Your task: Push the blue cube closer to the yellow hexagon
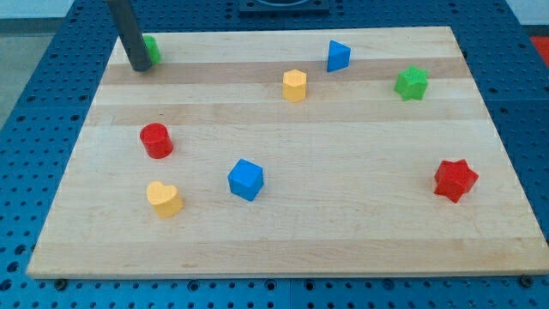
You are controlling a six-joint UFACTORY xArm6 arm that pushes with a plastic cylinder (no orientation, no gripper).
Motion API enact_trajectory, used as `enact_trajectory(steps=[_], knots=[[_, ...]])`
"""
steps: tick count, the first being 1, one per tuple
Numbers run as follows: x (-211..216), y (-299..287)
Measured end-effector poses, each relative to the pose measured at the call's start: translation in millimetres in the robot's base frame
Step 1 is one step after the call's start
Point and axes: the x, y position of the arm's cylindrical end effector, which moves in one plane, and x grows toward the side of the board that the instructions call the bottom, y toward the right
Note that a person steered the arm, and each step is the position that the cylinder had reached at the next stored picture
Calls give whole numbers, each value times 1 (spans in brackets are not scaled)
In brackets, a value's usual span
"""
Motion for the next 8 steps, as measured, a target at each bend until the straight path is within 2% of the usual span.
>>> enact_trajectory(steps=[1, 2, 3, 5, 6, 8], knots=[[-10, 0], [1, 0], [71, 1], [83, 3], [99, 36], [112, 170]])
